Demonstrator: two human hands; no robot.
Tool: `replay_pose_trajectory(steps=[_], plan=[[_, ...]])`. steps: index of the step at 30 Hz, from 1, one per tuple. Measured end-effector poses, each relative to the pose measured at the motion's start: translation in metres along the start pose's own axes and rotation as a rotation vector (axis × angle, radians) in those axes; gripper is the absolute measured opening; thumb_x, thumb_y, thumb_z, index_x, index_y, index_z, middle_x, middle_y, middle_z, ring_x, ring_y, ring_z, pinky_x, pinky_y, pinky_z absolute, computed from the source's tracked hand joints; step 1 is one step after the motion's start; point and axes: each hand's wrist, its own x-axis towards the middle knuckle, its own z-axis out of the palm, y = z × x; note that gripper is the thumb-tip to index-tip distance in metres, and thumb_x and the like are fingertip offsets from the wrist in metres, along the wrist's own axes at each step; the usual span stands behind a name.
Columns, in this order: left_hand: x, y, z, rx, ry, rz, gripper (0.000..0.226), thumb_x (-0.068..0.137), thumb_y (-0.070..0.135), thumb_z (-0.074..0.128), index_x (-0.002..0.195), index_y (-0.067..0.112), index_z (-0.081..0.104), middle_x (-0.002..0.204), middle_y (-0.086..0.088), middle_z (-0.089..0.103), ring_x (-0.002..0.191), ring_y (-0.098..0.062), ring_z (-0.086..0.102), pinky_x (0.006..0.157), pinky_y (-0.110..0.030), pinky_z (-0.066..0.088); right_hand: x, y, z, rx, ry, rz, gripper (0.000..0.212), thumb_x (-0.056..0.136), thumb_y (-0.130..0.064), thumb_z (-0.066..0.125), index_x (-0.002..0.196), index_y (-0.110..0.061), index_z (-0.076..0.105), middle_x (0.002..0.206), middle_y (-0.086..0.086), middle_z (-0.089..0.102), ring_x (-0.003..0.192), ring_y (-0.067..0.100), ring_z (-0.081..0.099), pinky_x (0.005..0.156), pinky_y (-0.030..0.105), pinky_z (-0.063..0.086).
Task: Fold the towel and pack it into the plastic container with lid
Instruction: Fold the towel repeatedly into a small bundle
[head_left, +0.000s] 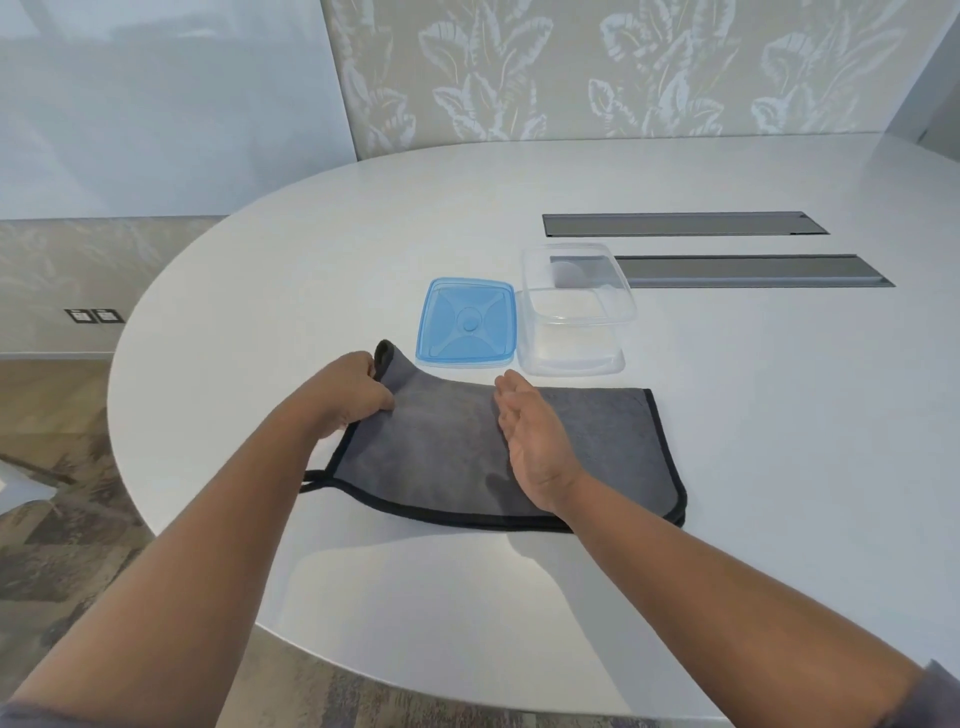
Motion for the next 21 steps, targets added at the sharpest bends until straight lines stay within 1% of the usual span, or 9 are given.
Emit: replay_pose_trajectory(steps=[3,5,7,10,12,15,17,19,21], plan=[[-0.004,0.010,-0.013,-0.007,-0.029,0.024,0.029,0.081,0.012,0.073,0.103,0.017,0.055,0.104,-0.013,0.066,0.090,-0.031,0.069,0.064,-0.039,0.061,0.001,0.000,0.005,-0.057,0.106,0.077,0.067,0.090,-0.025,0.057,0.147,0.005,0.040,0.146,0.026,0.051,0.133,0.040,0.051,0.116,0.052,0.041],[-0.010,0.022,-0.016,-0.053,-0.069,0.054,0.029,0.084,0.014,0.071,0.103,0.025,0.053,0.107,-0.012,0.067,0.088,-0.027,0.071,0.055,-0.032,0.059,0.003,0.001,0.003,-0.161,0.193,0.114,0.038,0.097,-0.020,0.057,0.132,-0.009,0.060,0.123,0.012,0.070,0.104,0.024,0.069,0.089,0.038,0.057],[-0.015,0.037,-0.012,-0.117,-0.119,0.095,0.031,0.083,0.016,0.070,0.106,0.029,0.052,0.111,-0.013,0.068,0.093,-0.028,0.073,0.061,-0.033,0.063,0.004,0.001,0.003,-0.172,0.178,0.211,0.024,0.096,-0.011,0.053,0.116,-0.014,0.064,0.104,0.006,0.070,0.088,0.018,0.065,0.077,0.037,0.055],[-0.020,0.057,0.003,-0.245,-0.210,0.139,0.039,0.083,0.016,0.073,0.116,0.025,0.055,0.117,-0.017,0.066,0.102,-0.033,0.072,0.087,-0.047,0.060,-0.001,-0.003,0.003,-0.100,0.092,0.328,0.034,0.091,0.004,0.046,0.108,-0.022,0.062,0.112,0.006,0.068,0.095,0.020,0.066,0.082,0.040,0.061],[-0.022,0.068,0.013,-0.314,-0.279,0.145,0.039,0.089,0.012,0.073,0.121,0.024,0.055,0.115,-0.018,0.063,0.096,-0.031,0.068,0.092,-0.050,0.057,-0.004,-0.006,0.000,-0.099,0.038,0.349,0.044,0.091,0.008,0.044,0.116,-0.024,0.061,0.126,0.004,0.062,0.106,0.020,0.066,0.084,0.046,0.062],[-0.027,0.080,0.023,-0.407,-0.389,0.141,0.042,0.092,0.006,0.072,0.128,0.021,0.055,0.107,-0.015,0.060,0.089,-0.028,0.063,0.083,-0.042,0.054,-0.004,-0.005,-0.007,-0.226,-0.037,0.368,0.067,0.092,0.012,0.042,0.145,-0.028,0.050,0.141,-0.003,0.053,0.099,0.020,0.071,0.075,0.040,0.063],[-0.029,0.087,0.025,-0.464,-0.451,0.140,0.043,0.094,0.003,0.069,0.130,0.018,0.053,0.090,-0.011,0.063,0.071,-0.021,0.065,0.066,-0.031,0.056,-0.003,-0.004,-0.012,-0.329,-0.096,0.370,0.076,0.093,0.012,0.043,0.154,-0.033,0.041,0.146,-0.007,0.050,0.087,0.018,0.073,0.071,0.036,0.063],[-0.032,0.092,0.026,-0.480,-0.483,0.141,0.042,0.095,0.001,0.067,0.131,0.016,0.051,0.066,-0.004,0.058,0.051,-0.014,0.054,0.048,-0.024,0.047,0.001,-0.004,-0.015,-0.402,-0.137,0.378,0.078,0.093,0.008,0.049,0.155,-0.038,0.036,0.131,-0.002,0.061,0.076,0.016,0.071,0.067,0.033,0.063],[-0.034,0.095,0.027,-0.495,-0.492,0.139,0.043,0.095,0.001,0.066,0.133,0.014,0.051,0.061,-0.001,0.053,0.049,-0.011,0.046,0.046,-0.022,0.042,0.006,-0.006,-0.017,-0.438,-0.160,0.418,0.076,0.094,0.002,0.053,0.150,-0.046,0.035,0.101,0.006,0.070,0.066,0.016,0.069,0.063,0.033,0.063]])
